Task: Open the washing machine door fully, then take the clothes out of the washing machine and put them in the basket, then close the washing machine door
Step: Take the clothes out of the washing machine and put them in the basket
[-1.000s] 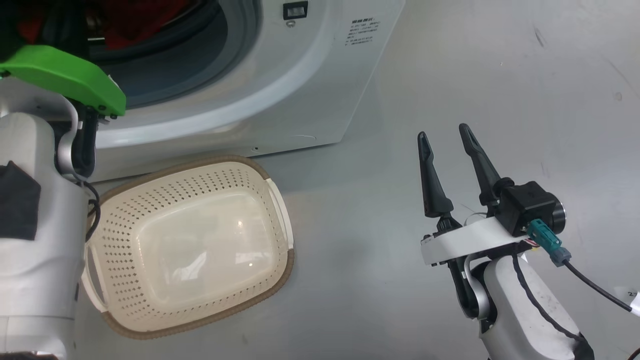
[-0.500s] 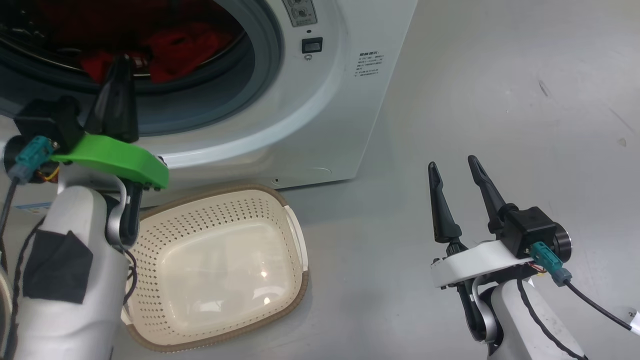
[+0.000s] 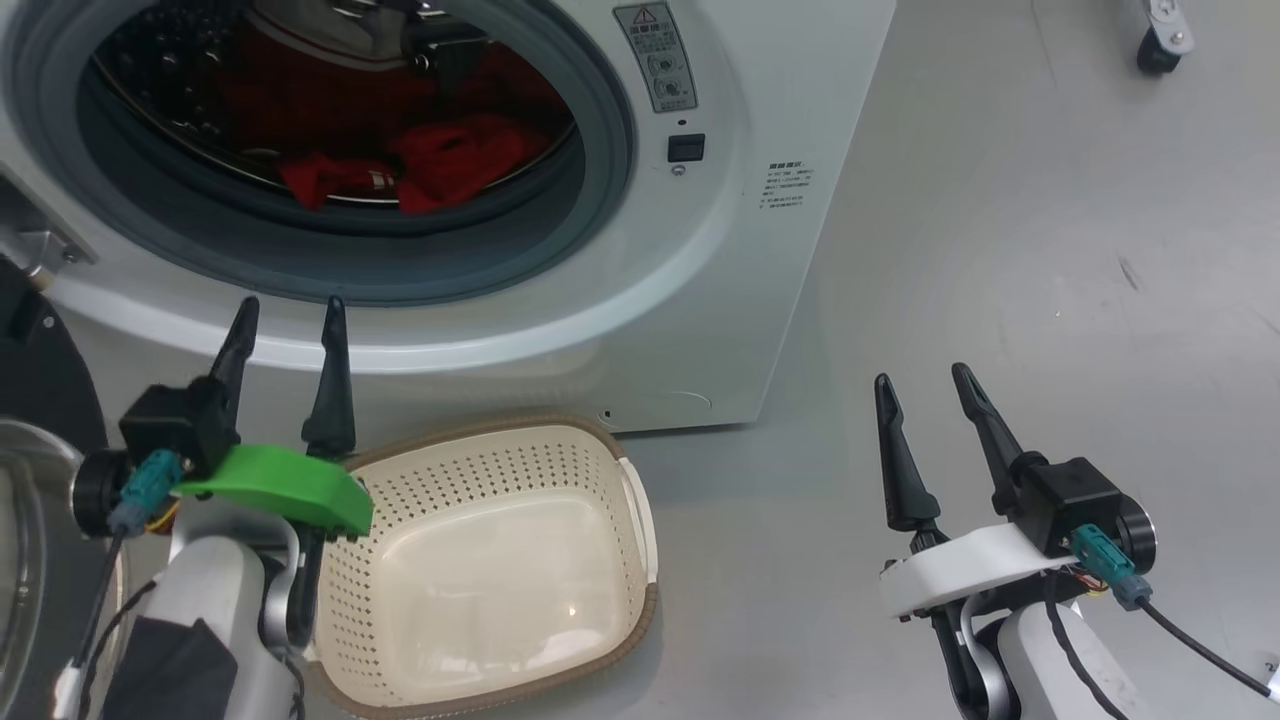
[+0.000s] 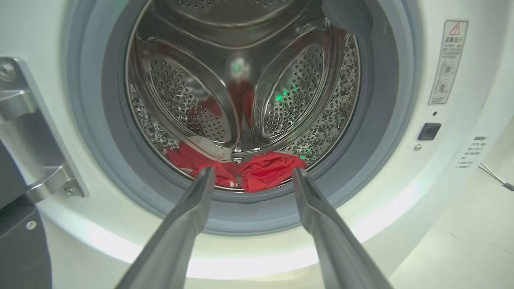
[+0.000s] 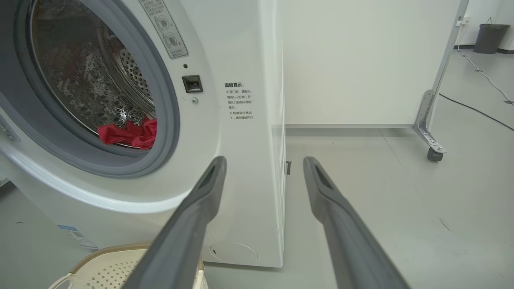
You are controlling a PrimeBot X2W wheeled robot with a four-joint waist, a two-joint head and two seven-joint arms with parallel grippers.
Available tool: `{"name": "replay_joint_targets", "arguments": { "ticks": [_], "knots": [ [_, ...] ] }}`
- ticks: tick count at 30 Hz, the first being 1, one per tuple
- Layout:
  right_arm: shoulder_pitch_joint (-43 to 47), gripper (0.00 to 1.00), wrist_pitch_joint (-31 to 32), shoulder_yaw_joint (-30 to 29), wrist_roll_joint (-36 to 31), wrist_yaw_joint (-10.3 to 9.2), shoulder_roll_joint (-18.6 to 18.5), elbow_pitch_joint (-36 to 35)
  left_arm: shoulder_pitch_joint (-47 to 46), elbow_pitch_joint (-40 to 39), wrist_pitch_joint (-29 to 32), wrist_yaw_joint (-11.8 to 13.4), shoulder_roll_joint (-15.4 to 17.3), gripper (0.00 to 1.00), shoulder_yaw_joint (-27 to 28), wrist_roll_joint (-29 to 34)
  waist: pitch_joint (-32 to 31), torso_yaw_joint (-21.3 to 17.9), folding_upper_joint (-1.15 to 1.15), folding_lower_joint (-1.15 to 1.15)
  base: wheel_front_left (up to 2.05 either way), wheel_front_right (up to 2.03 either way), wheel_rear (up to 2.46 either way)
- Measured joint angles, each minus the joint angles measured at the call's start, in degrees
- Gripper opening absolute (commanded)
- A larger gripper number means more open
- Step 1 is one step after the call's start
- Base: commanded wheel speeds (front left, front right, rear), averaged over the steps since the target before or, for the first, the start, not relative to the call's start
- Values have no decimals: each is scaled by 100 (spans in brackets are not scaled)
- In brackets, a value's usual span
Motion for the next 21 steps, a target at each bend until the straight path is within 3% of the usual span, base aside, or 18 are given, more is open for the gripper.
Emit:
{"name": "replay_joint_targets", "arguments": {
  "ticks": [9, 21],
  "knots": [
    [319, 100, 0, -126, 0, 51, 3, 29, 878, -226, -26, 315, 21, 100, 1, 160, -421, 208, 0, 0, 0, 0, 0],
    [779, 100, 0, -172, 0, 100, 13, 65, 1857, -598, -68, 394, 4, 100, -24, 169, -939, 336, 0, 0, 0, 0, 0]
  ]
}}
